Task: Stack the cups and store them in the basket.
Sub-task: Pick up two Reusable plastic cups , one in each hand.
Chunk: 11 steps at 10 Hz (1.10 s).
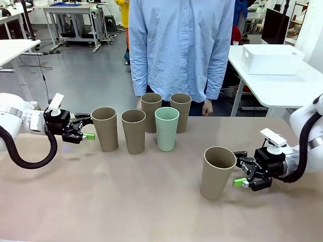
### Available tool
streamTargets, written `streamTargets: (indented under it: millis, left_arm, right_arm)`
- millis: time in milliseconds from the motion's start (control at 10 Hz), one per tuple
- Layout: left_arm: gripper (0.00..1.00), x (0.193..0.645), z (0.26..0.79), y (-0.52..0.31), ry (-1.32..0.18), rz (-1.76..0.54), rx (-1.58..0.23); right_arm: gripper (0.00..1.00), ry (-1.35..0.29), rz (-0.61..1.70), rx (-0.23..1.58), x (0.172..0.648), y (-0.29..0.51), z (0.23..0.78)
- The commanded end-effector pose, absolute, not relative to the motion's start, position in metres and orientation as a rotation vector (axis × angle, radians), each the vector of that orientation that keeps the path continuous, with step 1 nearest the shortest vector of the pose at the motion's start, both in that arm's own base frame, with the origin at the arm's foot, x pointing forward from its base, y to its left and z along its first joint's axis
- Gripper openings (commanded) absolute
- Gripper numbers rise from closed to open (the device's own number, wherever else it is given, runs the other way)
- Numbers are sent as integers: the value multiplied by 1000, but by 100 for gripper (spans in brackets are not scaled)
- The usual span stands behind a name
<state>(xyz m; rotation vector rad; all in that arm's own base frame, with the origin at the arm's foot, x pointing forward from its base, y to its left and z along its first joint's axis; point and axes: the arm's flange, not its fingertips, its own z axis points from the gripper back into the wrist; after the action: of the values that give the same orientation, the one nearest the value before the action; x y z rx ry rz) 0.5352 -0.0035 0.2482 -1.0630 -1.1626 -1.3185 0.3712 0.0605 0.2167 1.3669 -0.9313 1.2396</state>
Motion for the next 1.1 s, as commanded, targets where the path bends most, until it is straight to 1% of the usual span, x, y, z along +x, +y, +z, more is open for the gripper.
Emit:
streamTargets:
  millis: [0, 500, 1000]
  left_arm:
    - [100, 545, 248, -10, -1175, -1285, -1066]
    - [100, 554, 243, -14, -1206, -1233, -1079]
    - [100, 559, 240, -22, -1201, -1215, -1113]
  right_arm:
    - [100, -915, 1206, 1384, 369, 67, 220]
    - [100, -953, 1149, 1412, 365, 81, 214]
    - [100, -942, 1206, 1413, 360, 106, 208]
